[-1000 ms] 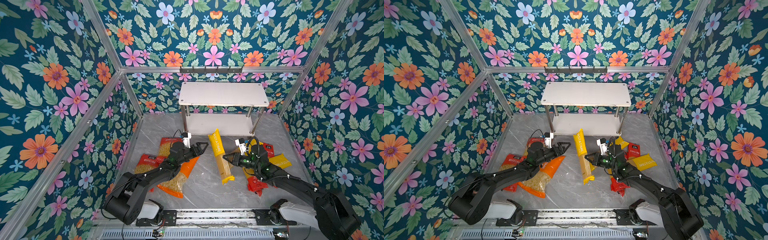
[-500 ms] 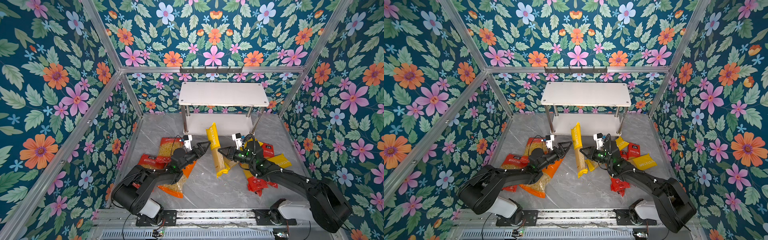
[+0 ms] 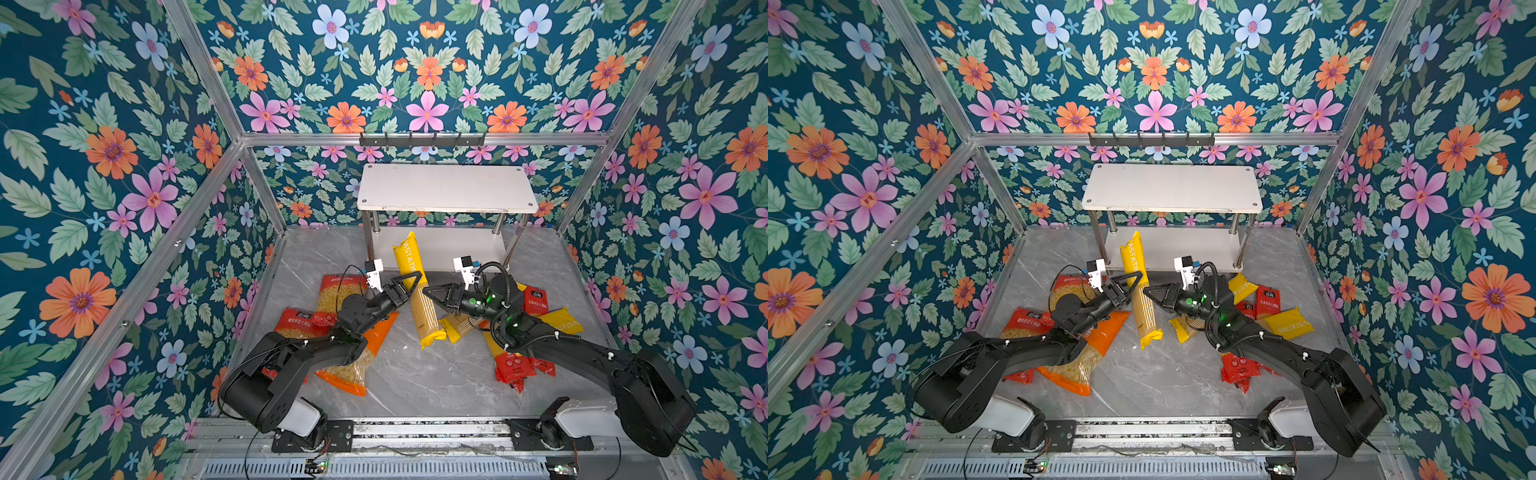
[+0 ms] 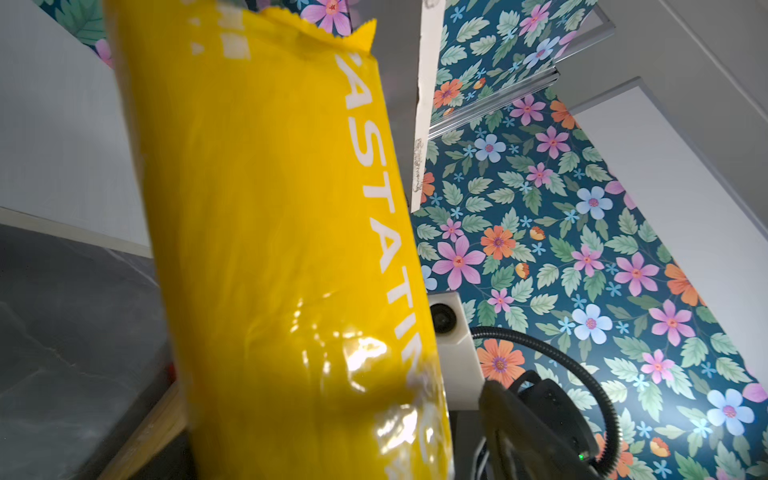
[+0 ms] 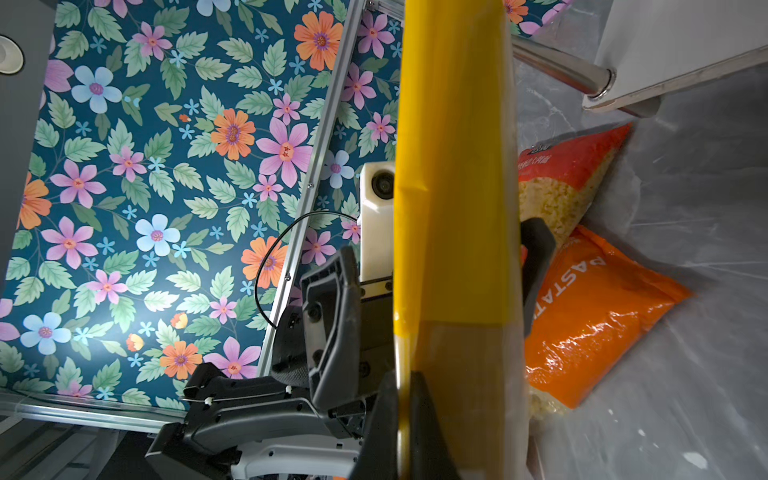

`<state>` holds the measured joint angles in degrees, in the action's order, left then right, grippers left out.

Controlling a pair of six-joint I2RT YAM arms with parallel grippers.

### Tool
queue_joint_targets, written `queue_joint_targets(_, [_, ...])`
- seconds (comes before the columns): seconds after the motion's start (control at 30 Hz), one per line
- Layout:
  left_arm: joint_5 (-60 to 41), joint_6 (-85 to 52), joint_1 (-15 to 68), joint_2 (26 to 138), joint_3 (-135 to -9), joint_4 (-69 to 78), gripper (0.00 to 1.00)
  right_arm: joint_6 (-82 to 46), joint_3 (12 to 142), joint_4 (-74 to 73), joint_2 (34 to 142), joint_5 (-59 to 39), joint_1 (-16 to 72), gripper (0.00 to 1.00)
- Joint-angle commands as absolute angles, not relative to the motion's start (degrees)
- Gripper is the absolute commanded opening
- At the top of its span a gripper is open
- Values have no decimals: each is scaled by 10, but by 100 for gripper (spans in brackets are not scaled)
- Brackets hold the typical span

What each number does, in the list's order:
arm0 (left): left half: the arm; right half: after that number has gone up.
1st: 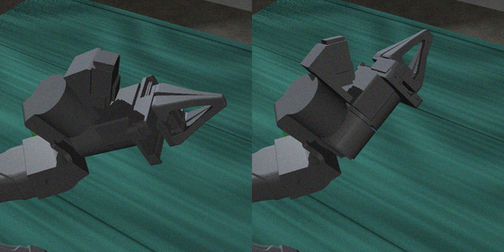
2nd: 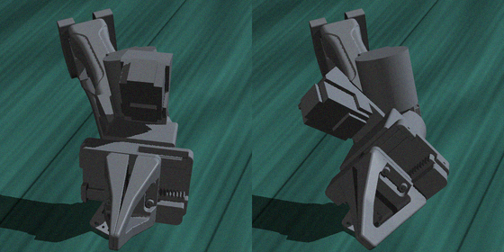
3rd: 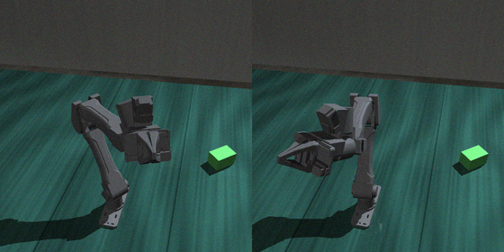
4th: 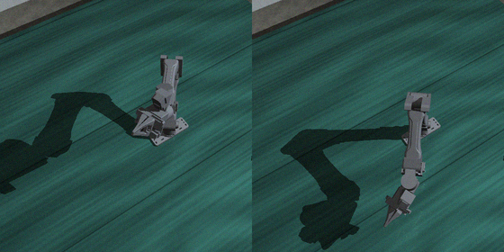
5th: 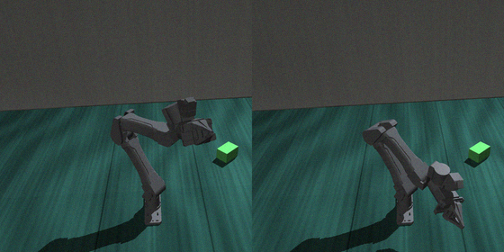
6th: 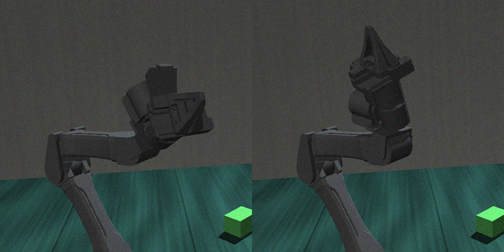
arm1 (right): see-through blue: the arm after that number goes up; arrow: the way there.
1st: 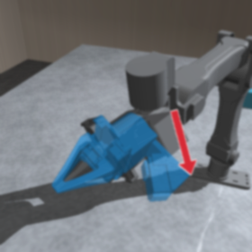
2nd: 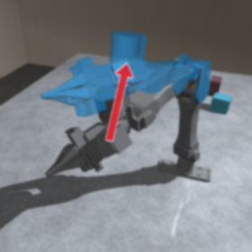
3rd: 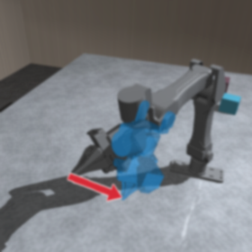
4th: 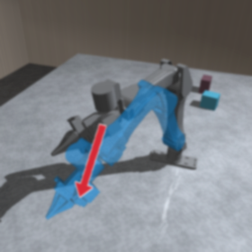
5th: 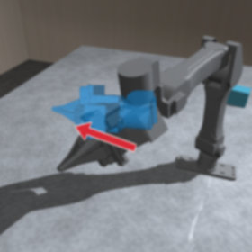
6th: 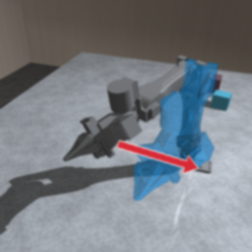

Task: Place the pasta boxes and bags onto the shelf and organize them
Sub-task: 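Lift the yellow spaghetti pack upright with both grippers toward the shelf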

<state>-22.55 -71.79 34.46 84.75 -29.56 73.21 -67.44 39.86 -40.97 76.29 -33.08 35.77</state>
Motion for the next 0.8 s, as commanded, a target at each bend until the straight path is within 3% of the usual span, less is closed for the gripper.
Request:
queue_joint_targets(0.0, [-252, -714, 340, 835, -310, 770, 72, -695, 386, -482, 754, -340, 358, 0])
queue_joint_targets(0.23, [-262, -693, 335, 812, -342, 706, 32, -696, 394, -470, 758, -343, 358, 0])
queue_joint_targets(0.3, [-261, -690, 335, 804, -350, 690, 27, -692, 399, -460, 759, -346, 358, 6])
queue_joint_targets(0.37, [-260, -680, 335, 793, -360, 667, 20, -684, 402, -444, 759, -350, 358, 19])
queue_joint_targets(0.5, [-245, -650, 333, 761, -387, 597, 17, -648, 401, -383, 742, -355, 360, 51])
queue_joint_targets(0.63, [-236, -640, 321, 751, -424, 541, 14, -556, 420, -244, 710, -347, 371, 64])
queue_joint_targets(0.77, [-241, -654, 304, 753, -458, 520, 14, -448, 465, -85, 693, -301, 405, 70])
